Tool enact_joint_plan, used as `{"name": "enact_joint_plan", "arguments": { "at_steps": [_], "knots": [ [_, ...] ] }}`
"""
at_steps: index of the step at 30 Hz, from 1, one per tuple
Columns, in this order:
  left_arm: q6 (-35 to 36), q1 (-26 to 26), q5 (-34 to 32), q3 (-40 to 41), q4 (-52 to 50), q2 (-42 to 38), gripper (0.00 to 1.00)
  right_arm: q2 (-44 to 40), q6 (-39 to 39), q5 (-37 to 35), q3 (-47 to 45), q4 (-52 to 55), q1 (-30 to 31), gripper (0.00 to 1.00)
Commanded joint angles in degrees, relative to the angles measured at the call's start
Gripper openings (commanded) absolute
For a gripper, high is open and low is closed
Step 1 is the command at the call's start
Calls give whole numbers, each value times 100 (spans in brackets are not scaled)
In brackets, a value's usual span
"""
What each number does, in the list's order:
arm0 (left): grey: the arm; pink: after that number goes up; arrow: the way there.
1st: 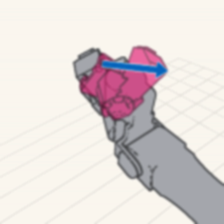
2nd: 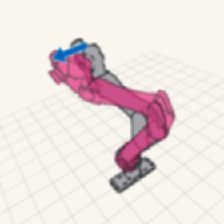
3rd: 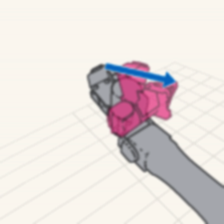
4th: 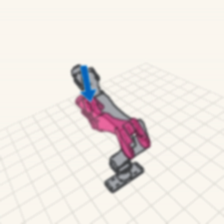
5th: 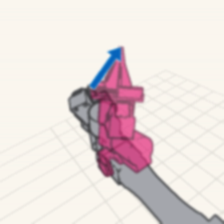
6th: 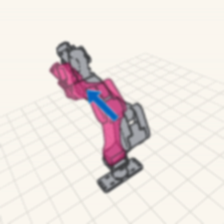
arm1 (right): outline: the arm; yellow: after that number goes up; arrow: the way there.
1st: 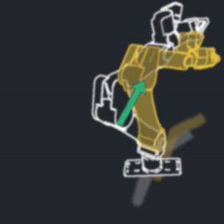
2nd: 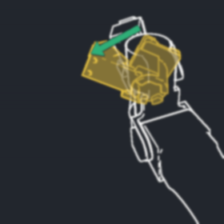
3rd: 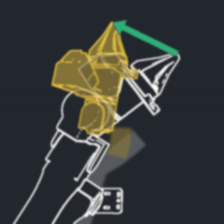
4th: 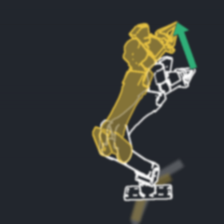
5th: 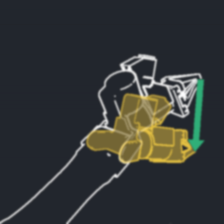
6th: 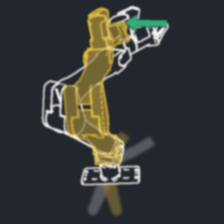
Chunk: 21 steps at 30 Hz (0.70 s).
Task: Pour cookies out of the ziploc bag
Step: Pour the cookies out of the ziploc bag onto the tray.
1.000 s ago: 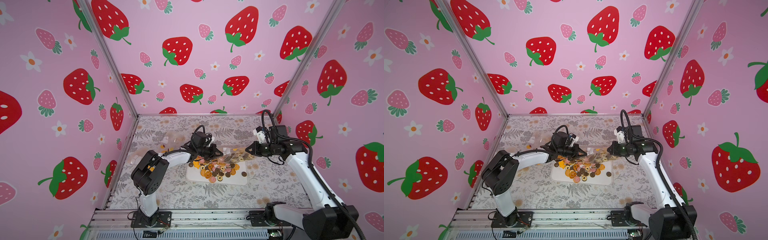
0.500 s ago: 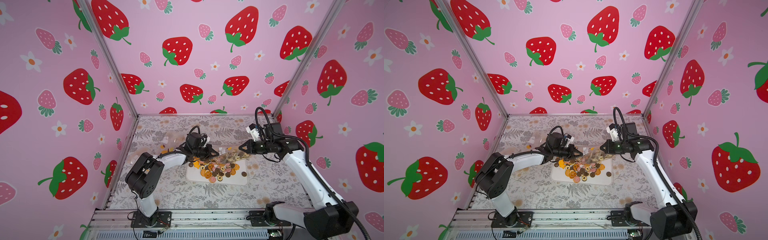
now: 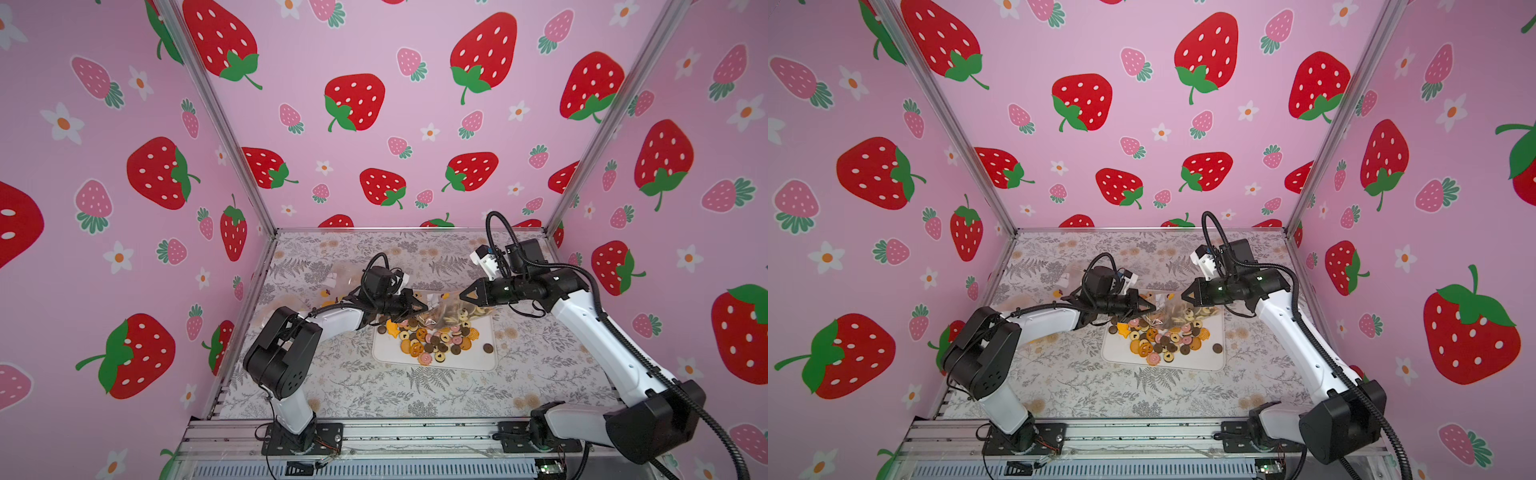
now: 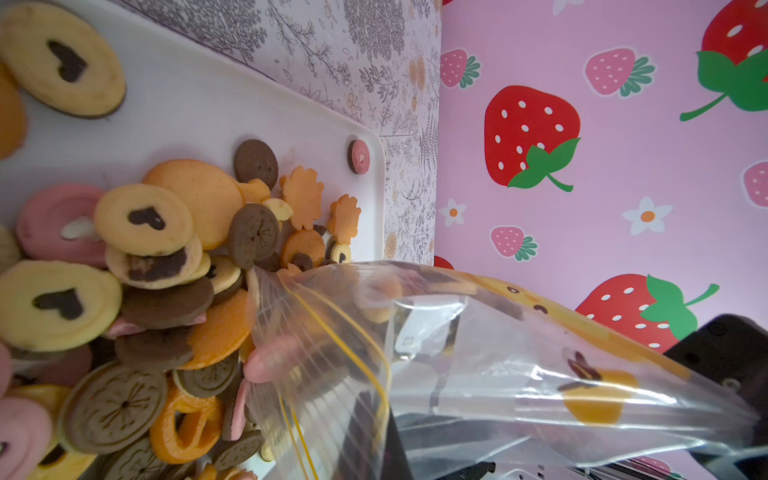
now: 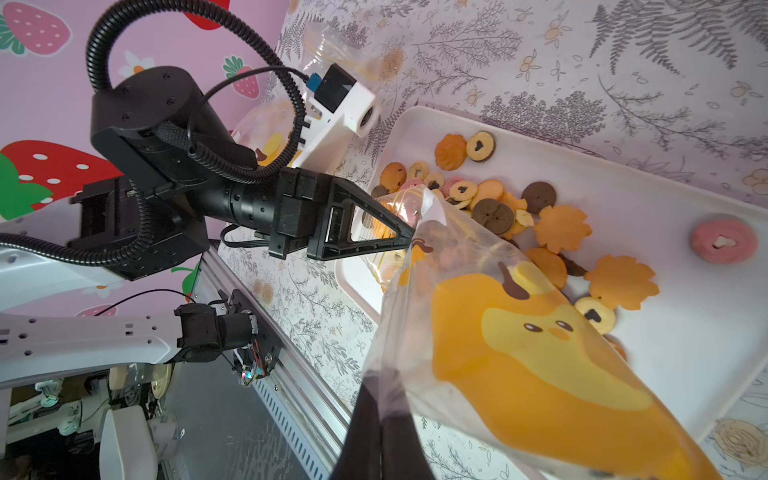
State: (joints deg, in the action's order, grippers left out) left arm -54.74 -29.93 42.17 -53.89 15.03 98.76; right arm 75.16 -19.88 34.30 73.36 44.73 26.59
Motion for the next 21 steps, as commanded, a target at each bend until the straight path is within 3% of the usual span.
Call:
{"name": "enact_joint_plan", "arguments": {
  "at_steps": [1, 15, 21],
  "knots": [
    [131, 154, -157, 193, -232, -50, 0, 38, 61, 36, 340, -228, 162, 0],
    [119, 139, -134, -18, -175, 167, 0, -241, 239, -421, 482, 327, 117, 0],
    [91, -18, -166, -208, -172, 238, 12, -392, 300, -486, 538, 517, -77, 0]
  ]
}}
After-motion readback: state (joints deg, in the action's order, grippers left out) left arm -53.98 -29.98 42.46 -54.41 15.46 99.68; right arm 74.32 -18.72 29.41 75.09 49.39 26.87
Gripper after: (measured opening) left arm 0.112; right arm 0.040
